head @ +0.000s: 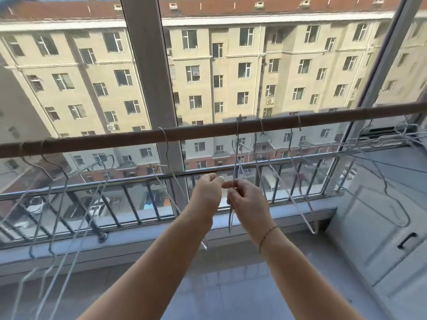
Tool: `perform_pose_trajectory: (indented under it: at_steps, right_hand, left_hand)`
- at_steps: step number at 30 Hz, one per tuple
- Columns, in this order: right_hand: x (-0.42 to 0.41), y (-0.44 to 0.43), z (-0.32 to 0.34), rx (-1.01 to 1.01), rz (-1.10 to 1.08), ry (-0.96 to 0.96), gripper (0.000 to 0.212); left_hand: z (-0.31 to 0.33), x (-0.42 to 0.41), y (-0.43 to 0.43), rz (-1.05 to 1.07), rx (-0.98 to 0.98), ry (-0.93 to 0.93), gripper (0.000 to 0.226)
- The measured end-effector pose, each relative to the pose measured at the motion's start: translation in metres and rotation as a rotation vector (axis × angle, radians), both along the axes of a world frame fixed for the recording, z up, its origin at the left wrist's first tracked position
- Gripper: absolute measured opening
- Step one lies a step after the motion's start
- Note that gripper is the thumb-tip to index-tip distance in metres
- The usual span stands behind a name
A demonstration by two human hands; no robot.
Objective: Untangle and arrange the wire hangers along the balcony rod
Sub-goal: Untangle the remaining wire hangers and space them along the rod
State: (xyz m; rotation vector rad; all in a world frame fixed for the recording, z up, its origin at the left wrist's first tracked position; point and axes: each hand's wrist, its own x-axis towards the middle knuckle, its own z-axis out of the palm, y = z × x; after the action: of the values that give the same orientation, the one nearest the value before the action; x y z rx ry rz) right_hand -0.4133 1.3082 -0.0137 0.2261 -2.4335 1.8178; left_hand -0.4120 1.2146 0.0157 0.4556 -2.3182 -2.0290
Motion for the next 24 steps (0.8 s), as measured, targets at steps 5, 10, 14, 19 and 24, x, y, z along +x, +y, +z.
perform_pose_trajectory:
  at_steps: [5,10,14,19,24]
  right_hand:
    - [-0.009,-0.008,0.014,-0.071,0.097,-0.018,0.024]
    - [-0.015,-0.016,0.027,-0.064,0.146,-0.015,0.030]
    - [-0.020,-0.022,0.028,-0.095,0.170,-0.071,0.038]
    - [-0.025,-0.025,0.048,-0.195,0.241,-0.167,0.029]
    - [-0.023,-0.029,0.042,-0.211,0.208,-0.192,0.030]
  left_hand:
    - [0.006,-0.012,-0.001,0.065,0.057,0.068,0.026]
    - [0.013,-0.020,-0.005,0.095,0.134,0.084,0.020]
    - [0.008,-0.026,-0.011,0.129,0.134,0.041,0.025]
    - [0.010,-0.023,-0.017,0.133,0.209,0.034,0.035]
    - [0.007,-0.022,-0.023,0.121,0.214,0.049,0.034]
